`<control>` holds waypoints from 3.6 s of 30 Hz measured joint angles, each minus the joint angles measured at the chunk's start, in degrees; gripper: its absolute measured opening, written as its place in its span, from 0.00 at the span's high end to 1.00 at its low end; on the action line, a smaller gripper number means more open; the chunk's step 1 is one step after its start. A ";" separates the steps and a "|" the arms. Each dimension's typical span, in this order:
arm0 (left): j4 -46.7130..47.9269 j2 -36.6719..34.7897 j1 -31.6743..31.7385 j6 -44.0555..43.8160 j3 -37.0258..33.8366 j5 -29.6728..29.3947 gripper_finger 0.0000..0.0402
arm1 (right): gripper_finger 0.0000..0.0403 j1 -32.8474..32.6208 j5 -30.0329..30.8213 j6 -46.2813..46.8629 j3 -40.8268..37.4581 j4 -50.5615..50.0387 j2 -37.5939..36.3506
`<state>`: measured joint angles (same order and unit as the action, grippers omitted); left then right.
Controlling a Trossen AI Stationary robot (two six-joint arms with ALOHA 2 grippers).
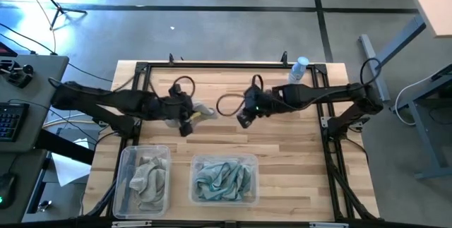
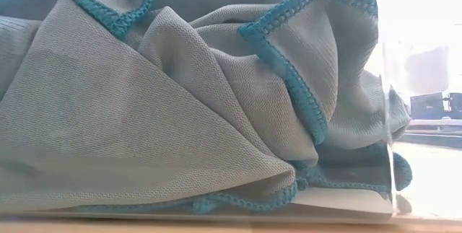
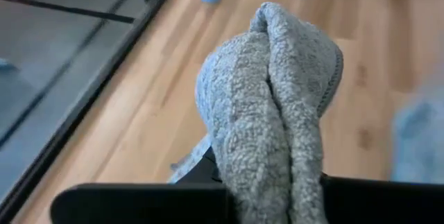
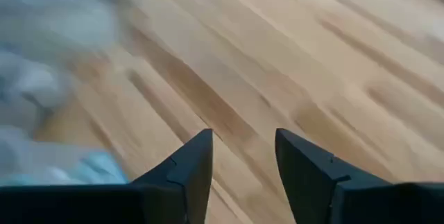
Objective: Sort microfiber towel by color & place in baskets
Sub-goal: Put the grey towel into the left transparent bin
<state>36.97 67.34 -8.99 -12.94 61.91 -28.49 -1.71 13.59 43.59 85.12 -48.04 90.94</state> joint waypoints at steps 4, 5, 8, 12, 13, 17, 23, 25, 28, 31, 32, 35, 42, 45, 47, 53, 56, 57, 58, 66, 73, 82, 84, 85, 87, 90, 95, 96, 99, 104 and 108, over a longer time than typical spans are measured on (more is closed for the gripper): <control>11.70 -1.74 -0.10 -1.32 7.44 4.76 0.98 | 0.69 -3.20 2.87 8.18 -0.02 -8.54 -0.22; 16.20 -1.70 -0.31 -2.45 10.01 5.25 0.98 | 0.71 -4.15 3.48 10.43 -0.02 -10.34 -0.22; 28.63 -0.39 -1.75 -7.77 17.61 5.77 0.98 | 0.80 -8.08 8.31 18.32 -0.02 -13.73 -0.22; 40.41 1.52 -6.44 -17.27 24.83 6.02 0.98 | 0.95 -14.41 14.32 26.40 -0.02 -17.23 -0.22; 42.49 1.82 -8.12 -19.67 25.96 6.03 0.98 | 0.97 -15.81 15.08 27.58 -0.02 -18.46 -0.22; 46.80 2.97 -16.22 -30.18 27.81 6.08 0.98 | 0.98 -20.05 15.66 33.61 -1.85 -22.40 -0.22; 48.63 6.01 -28.19 -48.46 27.87 6.36 0.98 | 0.99 -24.80 11.60 39.11 -8.31 -22.52 -0.18; 48.74 7.40 -31.56 -55.28 27.87 7.40 0.98 | 1.00 -26.34 9.32 40.14 -10.11 -21.06 -0.18; 48.99 10.02 -36.63 -63.96 27.87 8.01 0.98 | 1.00 -29.21 7.44 41.26 -12.43 -17.52 -0.18; 51.05 12.88 -40.20 -73.41 27.87 9.08 0.98 | 1.00 -32.62 7.59 42.90 -14.03 -14.11 -0.18; 52.06 13.87 -41.07 -76.54 27.87 9.53 0.98 | 1.00 -33.78 7.87 43.64 -14.48 -13.31 -0.18; 52.80 17.00 -43.08 -83.49 27.21 10.28 0.98 | 1.00 -37.09 9.10 45.42 -15.46 -12.57 -0.18; 50.92 20.45 -44.93 -92.45 18.95 14.60 0.98 | 1.00 -42.23 10.15 48.09 -15.69 -12.60 -0.18; 45.91 19.75 -46.64 -96.26 13.97 14.72 0.98 | 1.00 -43.78 10.25 49.25 -15.69 -11.99 -0.18; 41.94 19.28 -47.76 -98.03 10.88 14.67 0.98 | 1.00 -44.70 10.29 50.05 -15.69 -11.99 -0.18; 33.69 19.22 -50.29 -98.07 2.50 14.71 0.97 | 1.00 -47.07 10.33 52.09 -15.69 -11.97 -0.18; 29.65 19.20 -50.82 -95.20 -0.79 14.67 0.94 | 1.00 -47.79 10.33 53.25 -15.69 -12.01 -0.18; 28.87 19.20 -50.82 -94.61 -1.68 14.64 0.93 | 1.00 -47.97 10.33 53.77 -15.69 -12.01 -0.18; 28.51 19.20 -50.80 -94.26 -2.45 14.65 0.92 | 1.00 -48.01 10.31 54.01 -15.69 -12.01 -0.18; 28.27 19.16 -50.80 -94.82 -4.05 15.45 0.91 | 1.00 -47.83 10.33 54.06 -15.69 -11.97 -0.18; 29.28 18.74 -50.72 -95.14 -4.03 20.19 0.84 | 1.00 -47.81 13.31 54.10 -15.69 -11.75 -0.18; 29.51 12.39 -50.66 -95.02 -2.14 21.23 0.68 | 1.00 -47.81 16.63 54.04 -15.67 -11.42 -0.17; 29.51 10.40 -50.66 -94.95 -2.06 21.21 0.65 | 1.00 -47.81 16.88 54.00 -15.68 -11.42 -0.18; 29.54 9.45 -50.66 -94.96 -2.06 21.17 0.64 | 1.00 -47.81 16.88 53.99 -15.67 -11.42 -0.18; 29.53 7.72 -50.66 -94.77 -2.06 20.94 0.63 | 1.00 -47.81 16.88 53.91 -15.67 -11.42 -0.16; 29.60 5.34 -50.66 -93.64 -2.01 20.73 0.63 | 1.00 -47.81 16.91 53.49 -15.67 -11.42 -0.16; 29.60 1.80 -50.66 -91.82 -2.01 20.62 0.63 | 1.00 -47.81 16.93 53.47 -15.67 -11.46 -0.16; 29.61 1.09 -50.66 -91.81 -2.01 20.61 0.63 | 1.00 -47.81 16.93 53.47 -15.67 -11.49 -0.16; 29.59 -1.43 -50.66 -91.52 -2.01 20.56 0.63 | 1.00 -47.81 16.91 53.47 -15.67 -11.51 -0.16; 29.59 -4.91 -50.66 -93.55 -1.99 20.18 0.63 | 1.00 -47.81 16.91 53.90 -15.67 -11.42 -0.16; 29.57 -5.25 -50.66 -93.21 -1.97 19.82 0.63 | 1.00 -47.81 16.91 53.88 -15.67 -11.47 -0.16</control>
<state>66.54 62.10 -59.66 -106.15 59.94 -8.67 -49.52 30.50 97.47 69.45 -59.51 90.78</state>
